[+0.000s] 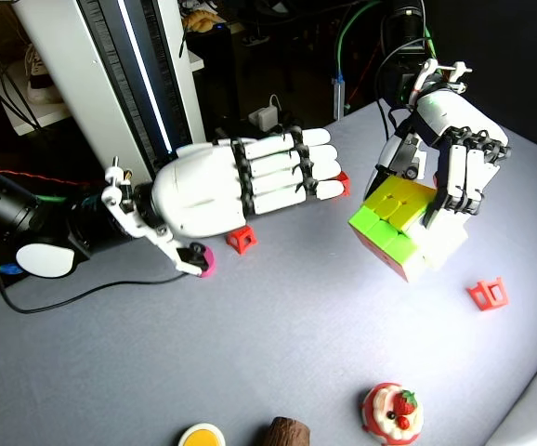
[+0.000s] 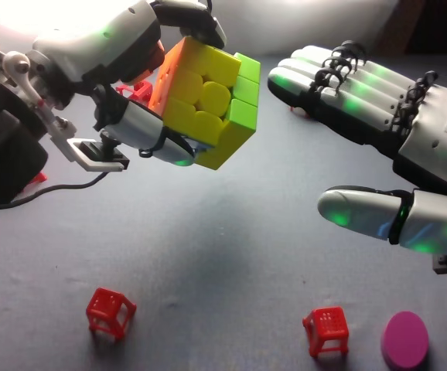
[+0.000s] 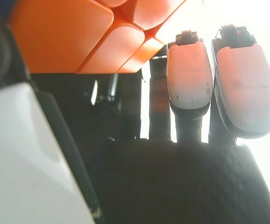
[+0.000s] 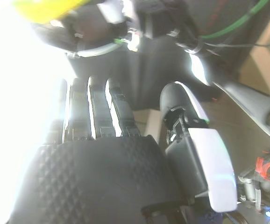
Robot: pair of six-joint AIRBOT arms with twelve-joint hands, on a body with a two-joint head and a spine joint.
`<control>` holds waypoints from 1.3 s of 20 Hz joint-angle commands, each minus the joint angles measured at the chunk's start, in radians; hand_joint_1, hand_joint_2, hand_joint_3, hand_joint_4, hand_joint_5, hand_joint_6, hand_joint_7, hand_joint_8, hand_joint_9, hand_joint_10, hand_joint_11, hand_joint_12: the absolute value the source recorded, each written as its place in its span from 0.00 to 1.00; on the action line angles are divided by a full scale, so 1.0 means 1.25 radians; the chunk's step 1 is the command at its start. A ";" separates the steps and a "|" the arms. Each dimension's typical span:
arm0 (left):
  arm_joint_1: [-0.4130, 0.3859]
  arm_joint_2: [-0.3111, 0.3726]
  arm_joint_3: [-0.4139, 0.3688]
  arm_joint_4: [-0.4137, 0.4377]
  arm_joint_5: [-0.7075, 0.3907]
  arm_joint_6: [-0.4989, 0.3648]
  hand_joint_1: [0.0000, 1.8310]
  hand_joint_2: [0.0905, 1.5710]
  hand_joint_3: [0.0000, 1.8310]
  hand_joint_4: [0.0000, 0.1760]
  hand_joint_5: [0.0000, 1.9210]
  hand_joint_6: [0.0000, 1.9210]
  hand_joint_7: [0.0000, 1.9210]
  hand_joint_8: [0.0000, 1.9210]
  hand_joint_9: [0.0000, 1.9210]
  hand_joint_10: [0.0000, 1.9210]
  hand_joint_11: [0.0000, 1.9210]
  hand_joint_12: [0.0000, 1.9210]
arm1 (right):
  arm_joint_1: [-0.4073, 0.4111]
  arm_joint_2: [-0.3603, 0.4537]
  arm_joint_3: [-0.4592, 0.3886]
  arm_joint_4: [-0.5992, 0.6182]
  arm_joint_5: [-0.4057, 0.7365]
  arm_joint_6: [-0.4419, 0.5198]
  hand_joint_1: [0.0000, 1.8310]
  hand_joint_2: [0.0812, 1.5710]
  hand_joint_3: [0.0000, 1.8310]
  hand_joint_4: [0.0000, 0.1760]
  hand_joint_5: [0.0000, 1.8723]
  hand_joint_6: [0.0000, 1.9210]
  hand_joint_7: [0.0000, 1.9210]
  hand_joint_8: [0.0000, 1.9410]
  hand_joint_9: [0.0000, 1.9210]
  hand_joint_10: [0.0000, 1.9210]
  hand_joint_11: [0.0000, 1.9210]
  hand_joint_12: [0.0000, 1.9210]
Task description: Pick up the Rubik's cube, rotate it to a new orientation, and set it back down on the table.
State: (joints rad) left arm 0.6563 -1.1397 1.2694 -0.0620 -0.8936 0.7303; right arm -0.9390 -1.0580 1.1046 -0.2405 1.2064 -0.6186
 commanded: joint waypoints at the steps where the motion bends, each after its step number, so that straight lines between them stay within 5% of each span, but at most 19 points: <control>1: -0.008 -0.003 0.001 -0.004 -0.133 -0.013 0.69 0.35 0.73 0.00 0.46 0.94 0.55 1.00 0.67 1.00 0.73 1.00 | 0.009 -0.002 0.006 0.015 0.078 0.005 0.00 0.87 0.00 0.00 0.00 0.00 0.00 0.00 0.00 0.00 0.00 0.00; 3: -0.009 -0.005 -0.001 -0.001 -0.139 -0.017 0.66 0.35 0.78 0.00 0.45 0.92 0.51 1.00 0.61 1.00 0.66 1.00 | 0.007 -0.010 0.015 0.021 0.067 0.005 0.00 0.88 0.00 0.00 0.03 0.01 0.00 0.00 0.00 0.00 0.00 0.00; 7: -0.014 -0.013 -0.002 0.010 -0.152 -0.026 0.66 0.35 0.77 0.00 0.45 0.90 0.51 1.00 0.65 1.00 0.71 1.00 | -0.012 -0.042 0.039 0.033 0.053 0.005 0.00 0.89 0.00 0.00 0.05 0.02 0.02 0.01 0.01 0.00 0.00 0.00; 9: -0.015 -0.018 -0.004 0.015 -0.162 -0.033 0.67 0.40 0.66 0.00 0.47 0.78 0.44 1.00 0.58 1.00 0.65 1.00 | -0.016 -0.055 0.048 0.033 0.037 0.005 0.00 0.89 0.00 0.00 0.11 0.05 0.05 0.02 0.03 0.01 0.00 0.00; 10: -0.016 -0.019 -0.005 0.017 -0.166 -0.034 0.73 0.50 0.53 0.00 0.43 0.77 0.33 0.99 0.36 1.00 0.49 1.00 | -0.016 -0.060 0.052 0.031 0.029 0.005 0.00 0.89 0.00 0.00 0.11 0.05 0.06 0.02 0.04 0.02 0.00 0.00; 11: -0.016 -0.022 -0.007 0.017 -0.175 -0.037 0.73 0.52 0.50 0.00 0.43 0.76 0.32 0.99 0.34 1.00 0.46 1.00 | -0.016 -0.068 0.058 0.029 0.018 0.005 0.00 0.89 0.00 0.00 0.11 0.05 0.06 0.02 0.03 0.02 0.00 0.00; 13: -0.015 -0.025 -0.009 0.019 -0.185 -0.040 0.67 0.40 0.69 0.00 0.47 0.85 0.41 1.00 0.48 1.00 0.58 1.00 | -0.016 -0.082 0.066 0.015 -0.003 0.005 0.00 0.87 0.00 0.00 0.06 0.03 0.05 0.01 0.03 0.02 0.00 0.00; 17: -0.016 -0.026 -0.012 0.024 -0.194 -0.044 0.67 0.41 0.67 0.00 0.47 0.82 0.41 1.00 0.48 1.00 0.58 1.00 | -0.015 -0.106 0.081 -0.006 -0.038 0.005 0.00 0.87 0.00 0.00 0.07 0.03 0.04 0.01 0.03 0.01 0.00 0.00; 18: -0.016 -0.026 -0.012 0.024 -0.195 -0.044 0.73 0.47 0.58 0.00 0.44 0.82 0.34 0.99 0.38 1.00 0.54 1.00 | -0.015 -0.108 0.082 -0.007 -0.040 0.005 0.00 0.87 0.00 0.00 0.07 0.03 0.05 0.01 0.03 0.01 0.00 0.00; 19: -0.016 -0.026 -0.013 0.025 -0.196 -0.044 0.68 0.41 0.66 0.00 0.45 0.82 0.42 1.00 0.52 1.00 0.62 1.00 | -0.015 -0.108 0.082 -0.008 -0.040 0.005 0.00 0.87 0.00 0.00 0.07 0.03 0.05 0.01 0.03 0.02 0.00 0.00; 20: -0.016 -0.026 -0.013 0.025 -0.198 -0.045 0.68 0.41 0.66 0.00 0.45 0.82 0.42 1.00 0.52 1.00 0.62 1.00 | -0.015 -0.108 0.082 -0.008 -0.040 0.005 0.00 0.87 0.00 0.00 0.07 0.03 0.05 0.01 0.03 0.02 0.00 0.00; 21: -0.015 -0.026 -0.013 0.025 -0.197 -0.045 0.72 0.44 0.61 0.00 0.45 0.81 0.37 0.98 0.43 1.00 0.56 1.00 | -0.015 -0.107 0.082 -0.009 -0.035 0.005 0.02 0.89 0.00 0.00 0.11 0.05 0.08 0.02 0.06 0.03 0.00 0.00; 22: -0.013 -0.027 -0.010 0.022 -0.191 -0.045 0.67 0.46 0.58 0.00 0.44 0.76 0.40 1.00 0.51 1.00 0.60 1.00 | -0.015 -0.107 0.078 -0.010 -0.016 0.005 0.00 0.90 0.01 0.00 0.11 0.06 0.08 0.02 0.06 0.03 0.00 0.00; 23: -0.012 -0.030 -0.007 0.017 -0.183 -0.045 0.72 0.47 0.55 0.00 0.46 0.76 0.36 0.95 0.39 1.00 0.51 1.00 | -0.014 -0.100 0.070 -0.011 -0.002 0.005 0.00 0.89 0.00 0.00 0.09 0.05 0.06 0.01 0.05 0.02 0.00 0.00; 24: -0.010 -0.034 -0.003 0.012 -0.177 -0.045 0.65 0.66 0.26 0.00 0.43 0.76 0.28 0.86 0.22 1.00 0.29 1.00 | -0.008 -0.073 0.060 -0.012 0.007 0.005 0.00 0.88 0.00 0.00 0.03 0.02 0.04 0.00 0.04 0.02 0.02 0.01; 25: -0.008 -0.036 -0.001 0.007 -0.172 -0.045 0.65 0.65 0.26 0.00 0.43 0.67 0.29 0.95 0.36 1.00 0.43 1.00 | -0.007 -0.073 0.052 -0.012 0.013 0.005 0.00 0.87 0.00 0.00 0.02 0.02 0.04 0.00 0.03 0.03 0.00 0.16; 26: -0.005 -0.040 0.004 0.003 -0.164 -0.048 0.66 0.57 0.36 0.00 0.42 0.66 0.36 0.95 0.45 1.00 0.51 1.00 | 0.009 -0.061 0.038 -0.012 0.023 0.005 0.00 0.87 0.00 0.00 0.07 0.03 0.07 0.01 0.06 0.04 0.00 0.32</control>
State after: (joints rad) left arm 0.6636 -1.1885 1.2778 -0.0494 -0.9565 0.6792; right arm -0.9379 -1.1259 1.1492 -0.2668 1.0897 -0.6186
